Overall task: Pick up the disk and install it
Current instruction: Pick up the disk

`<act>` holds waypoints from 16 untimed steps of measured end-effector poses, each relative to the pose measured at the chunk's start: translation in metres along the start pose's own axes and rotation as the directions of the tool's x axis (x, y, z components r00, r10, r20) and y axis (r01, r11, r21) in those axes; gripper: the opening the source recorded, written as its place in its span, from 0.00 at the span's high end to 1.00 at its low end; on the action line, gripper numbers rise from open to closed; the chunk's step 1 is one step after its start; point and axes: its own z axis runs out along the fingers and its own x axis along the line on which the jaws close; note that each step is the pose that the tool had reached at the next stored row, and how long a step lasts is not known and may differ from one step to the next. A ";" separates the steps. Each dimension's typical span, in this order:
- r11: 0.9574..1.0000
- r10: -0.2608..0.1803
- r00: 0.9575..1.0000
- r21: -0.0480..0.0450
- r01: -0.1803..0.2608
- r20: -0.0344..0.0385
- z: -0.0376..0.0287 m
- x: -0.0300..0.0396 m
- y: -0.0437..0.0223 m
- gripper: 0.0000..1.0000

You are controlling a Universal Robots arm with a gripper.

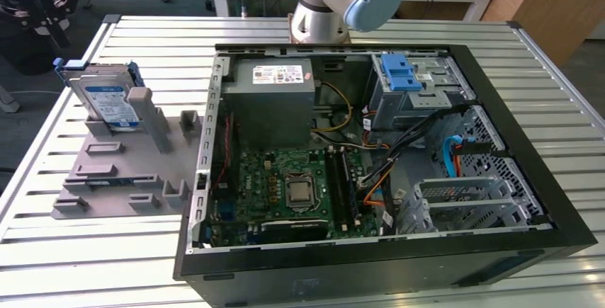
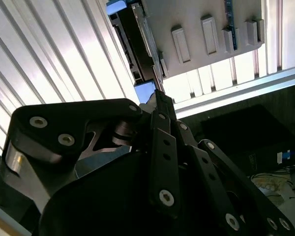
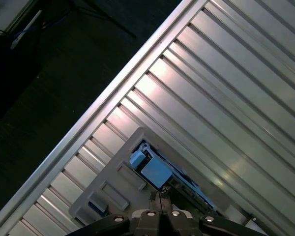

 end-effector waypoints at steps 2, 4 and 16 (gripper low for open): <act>1.000 0.000 1.000 0.000 0.000 0.000 0.0000 0.0000 0.0000 0.89; 1.000 -0.005 1.000 0.000 0.005 0.000 0.0000 0.0000 0.0000 0.89; 0.992 -0.129 0.992 0.001 0.129 -0.001 0.0000 0.0000 0.0000 0.89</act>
